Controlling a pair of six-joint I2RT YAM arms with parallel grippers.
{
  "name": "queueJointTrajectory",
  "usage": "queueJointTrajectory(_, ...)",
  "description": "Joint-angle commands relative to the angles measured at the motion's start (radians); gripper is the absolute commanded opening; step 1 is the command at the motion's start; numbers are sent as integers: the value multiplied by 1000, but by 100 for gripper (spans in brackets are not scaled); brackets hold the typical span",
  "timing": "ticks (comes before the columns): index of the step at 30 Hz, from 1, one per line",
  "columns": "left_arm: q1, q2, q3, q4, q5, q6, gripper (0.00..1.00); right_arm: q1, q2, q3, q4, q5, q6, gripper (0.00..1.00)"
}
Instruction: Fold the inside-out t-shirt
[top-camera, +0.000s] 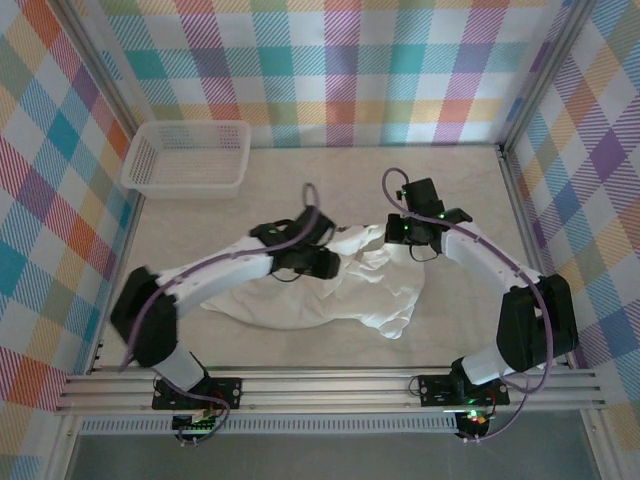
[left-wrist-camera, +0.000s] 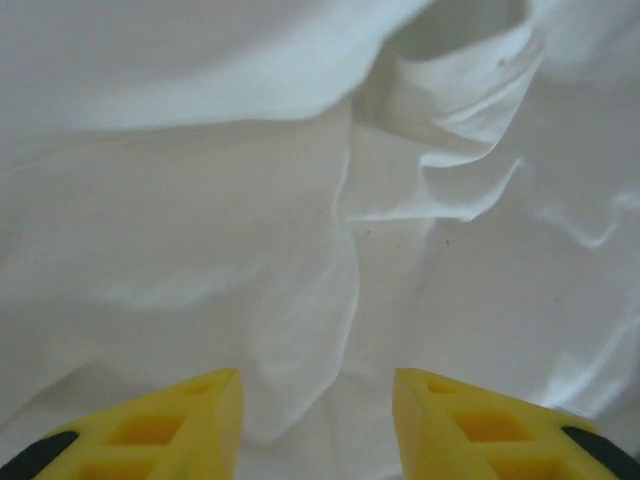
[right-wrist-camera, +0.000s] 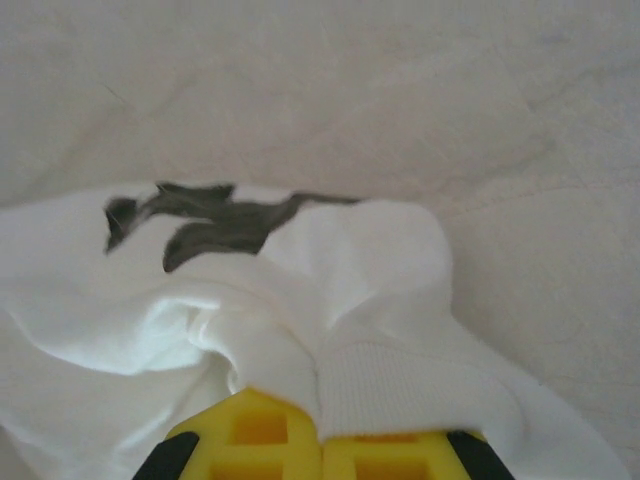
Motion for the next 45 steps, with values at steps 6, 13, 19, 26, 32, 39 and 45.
queueJointTrajectory(6,-74,225,115,-121,-262,211,58,-37,-40,74,39,-62,75,0)
queueJointTrajectory(13,-62,173,96,-158,-422,227,6,-78,-41,53,52,-67,109,0)
queueJointTrajectory(19,50,-61,63,-179,-298,185,0,-88,-29,67,15,-76,70,0)
queueJointTrajectory(26,341,-225,41,-141,203,122,0,-88,12,86,-38,-81,-26,0)
queueJointTrajectory(32,456,-142,41,-124,368,133,0,-88,142,121,-63,-113,-54,3)
queueJointTrajectory(39,559,68,100,-34,392,159,4,-88,327,218,-35,2,-132,4)
queueJointTrajectory(45,590,233,232,-52,398,194,19,-98,475,377,-73,75,-171,12)
